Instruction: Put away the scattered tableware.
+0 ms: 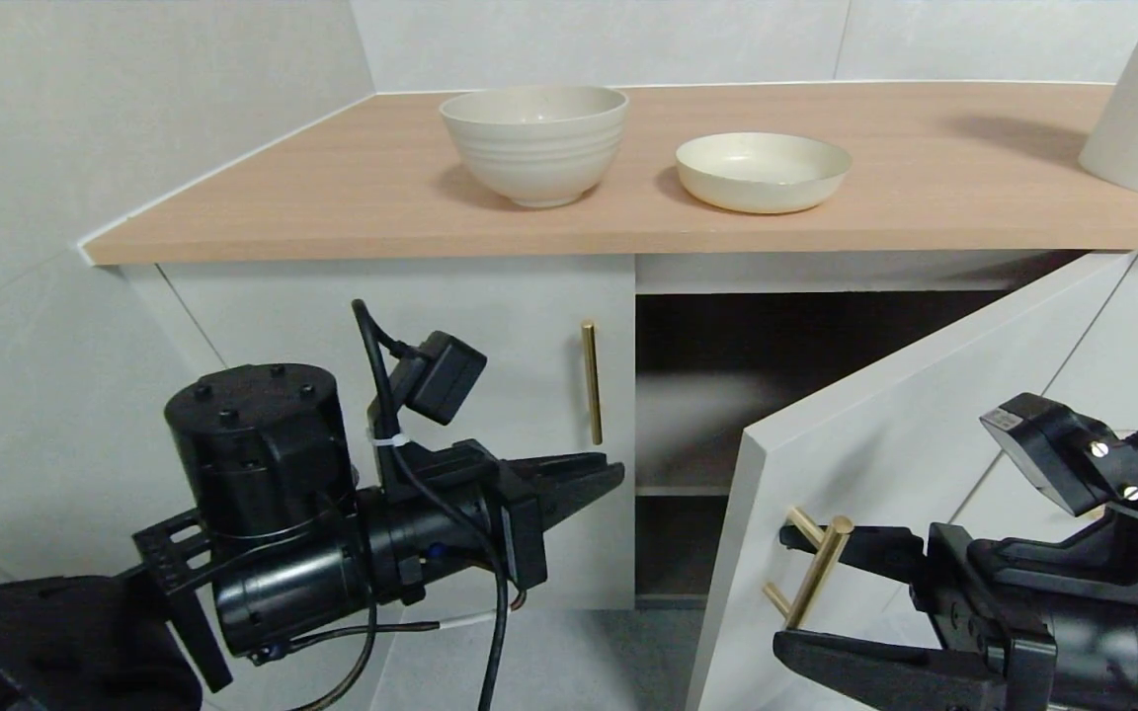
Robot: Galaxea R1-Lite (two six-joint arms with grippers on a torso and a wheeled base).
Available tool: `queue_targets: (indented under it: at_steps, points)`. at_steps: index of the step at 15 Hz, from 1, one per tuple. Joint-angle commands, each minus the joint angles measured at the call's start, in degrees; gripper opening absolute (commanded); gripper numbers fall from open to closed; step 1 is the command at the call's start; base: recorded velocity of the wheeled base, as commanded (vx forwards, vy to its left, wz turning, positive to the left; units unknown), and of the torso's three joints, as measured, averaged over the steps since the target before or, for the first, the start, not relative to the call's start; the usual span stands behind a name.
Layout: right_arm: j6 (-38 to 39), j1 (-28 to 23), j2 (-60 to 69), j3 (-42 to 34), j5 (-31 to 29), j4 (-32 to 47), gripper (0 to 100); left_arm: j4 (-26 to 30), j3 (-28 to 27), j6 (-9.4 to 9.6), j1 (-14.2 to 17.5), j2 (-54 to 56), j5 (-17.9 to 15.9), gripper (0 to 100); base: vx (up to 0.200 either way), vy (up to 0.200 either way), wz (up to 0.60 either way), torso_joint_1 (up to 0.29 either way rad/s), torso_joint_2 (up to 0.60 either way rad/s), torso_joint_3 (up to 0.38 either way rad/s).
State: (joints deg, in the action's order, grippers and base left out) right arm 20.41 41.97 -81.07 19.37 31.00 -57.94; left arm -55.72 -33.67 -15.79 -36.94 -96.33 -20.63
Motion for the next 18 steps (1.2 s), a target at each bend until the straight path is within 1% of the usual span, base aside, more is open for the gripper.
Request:
queue_targets:
  at_steps: [1,3,5,6,8,10,12,13,14,17,18]
  points:
    - [-0.02,0.04,-0.06,-0.30,-0.15,0.11,100,-0.35,-2.80,-0.03,-0.50,-3.87,-0.20,0,0.000,0.000,0.00,0.000,0.00,0.000]
    - [-0.02,0.04,-0.06,-0.30,-0.15,0.11,100,-0.61,-4.74,-0.12,-1.65,-6.50,-0.12,0,0.000,0.000,0.00,0.000,0.00,0.000]
    - [-0.10,0.04,0.03,-0.30,-0.15,0.11,100,-0.79,-8.78,-0.03,-2.53,-11.60,-0.29,0,0.000,0.000,0.00,0.000,0.00,0.000]
    - [-0.19,0.04,0.03,-0.47,-0.15,0.11,100,-1.23,-11.33,-0.03,-3.93,-13.71,-0.20,0,0.000,0.000,0.00,0.000,0.00,0.000]
    - [-0.19,0.04,0.12,-0.47,-0.24,0.11,100,-2.02,-12.38,-0.03,-4.72,-14.94,-0.47,0,0.000,0.000,0.00,0.000,0.00,0.000]
    - [-0.19,0.04,0.30,-0.74,-0.41,0.11,100,-3.95,-15.64,-0.03,-7.01,-18.02,-0.29,0,0.000,0.000,0.00,0.000,0.00,0.000]
    - [-0.19,-0.31,0.74,-1.44,-0.50,0.02,100,-7.65,-15.90,0.05,-9.03,-19.77,-0.12,0,0.000,0.000,0.00,0.000,0.00,0.000]
    - [-0.02,-1.54,1.26,-1.79,-0.59,0.02,100,-8.79,-15.55,0.05,-9.47,-19.95,-0.12,0,0.000,0.000,0.00,0.000,0.00,0.000]
    - [0.07,-3.48,1.88,-3.29,-0.59,-0.07,100,-9.40,-15.28,0.05,-9.82,-19.77,-0.12,0,0.000,0.000,0.00,0.000,0.00,0.000]
    - [0.16,-6.90,4.87,-6.63,-0.59,-0.07,100,-9.58,-13.88,0.05,-11.40,-18.54,-0.03,0,0.000,0.000,0.00,0.000,0.00,0.000]
    - [0.16,-8.05,6.27,-7.86,-0.59,-0.07,100,-9.58,-13.88,0.05,-11.49,-18.46,-0.03,0,0.000,0.000,0.00,0.000,0.00,0.000]
